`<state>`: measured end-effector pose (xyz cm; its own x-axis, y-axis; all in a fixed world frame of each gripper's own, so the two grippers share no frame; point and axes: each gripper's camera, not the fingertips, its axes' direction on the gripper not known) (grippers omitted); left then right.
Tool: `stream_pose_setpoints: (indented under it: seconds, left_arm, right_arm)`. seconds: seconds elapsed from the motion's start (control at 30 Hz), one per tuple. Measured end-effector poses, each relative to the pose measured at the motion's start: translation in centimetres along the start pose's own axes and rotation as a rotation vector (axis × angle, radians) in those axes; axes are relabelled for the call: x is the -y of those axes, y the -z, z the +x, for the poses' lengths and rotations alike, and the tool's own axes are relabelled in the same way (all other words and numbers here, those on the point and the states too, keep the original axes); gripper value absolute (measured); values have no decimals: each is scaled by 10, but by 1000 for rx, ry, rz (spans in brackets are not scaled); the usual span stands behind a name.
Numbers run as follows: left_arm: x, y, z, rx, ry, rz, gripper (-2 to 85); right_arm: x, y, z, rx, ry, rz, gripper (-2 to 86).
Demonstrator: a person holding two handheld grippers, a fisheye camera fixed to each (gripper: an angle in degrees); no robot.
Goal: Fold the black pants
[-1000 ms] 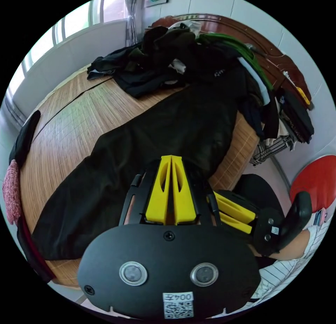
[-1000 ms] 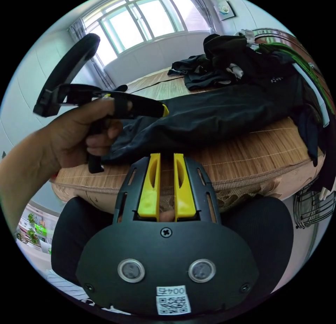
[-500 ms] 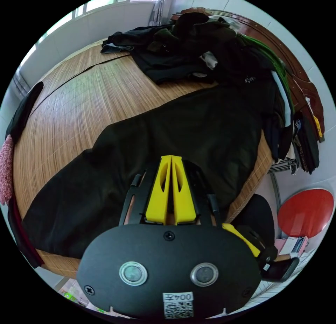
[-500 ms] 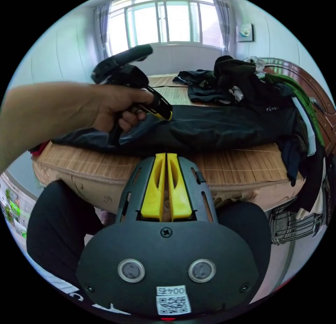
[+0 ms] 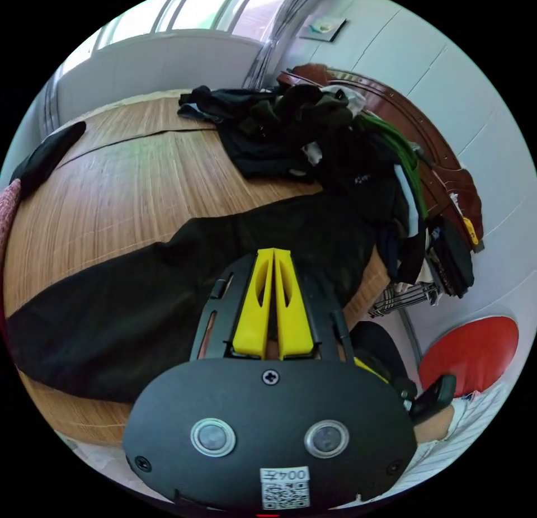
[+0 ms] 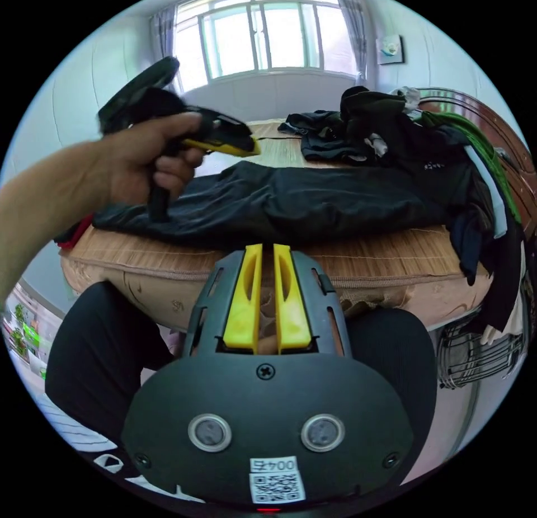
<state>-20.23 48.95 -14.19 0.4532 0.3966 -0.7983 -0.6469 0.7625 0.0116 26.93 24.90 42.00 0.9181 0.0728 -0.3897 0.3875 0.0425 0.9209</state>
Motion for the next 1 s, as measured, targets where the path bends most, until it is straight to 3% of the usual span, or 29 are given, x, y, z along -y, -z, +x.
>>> stream_pose_setpoints:
  seconds: [0.2, 0.3, 0.4, 0.57, 0.77, 1.0]
  left_arm:
    - [-1, 198, -126, 145, 159, 98, 8]
    - [-14, 304, -242, 196, 379, 154, 11]
    - [-22, 404, -367, 145, 639, 241, 19]
    - [6, 539, -553, -106, 1001, 520, 50]
    - [106, 610, -668, -140, 1164, 617, 85]
    - [263, 641, -713, -107, 1129, 555, 134]
  right_arm:
    - [-15, -2, 17, 4, -84, 26, 52]
    - [-23, -8, 14, -22, -78, 38, 41]
    - [-29, -17, 8, -22, -56, 19, 22]
    - [-39, -39, -8, -52, 3, -24, 1]
    - [-46, -65, -19, -91, 20, -71, -6]
    - [-52, -90, -30, -95, 12, -106, -7]
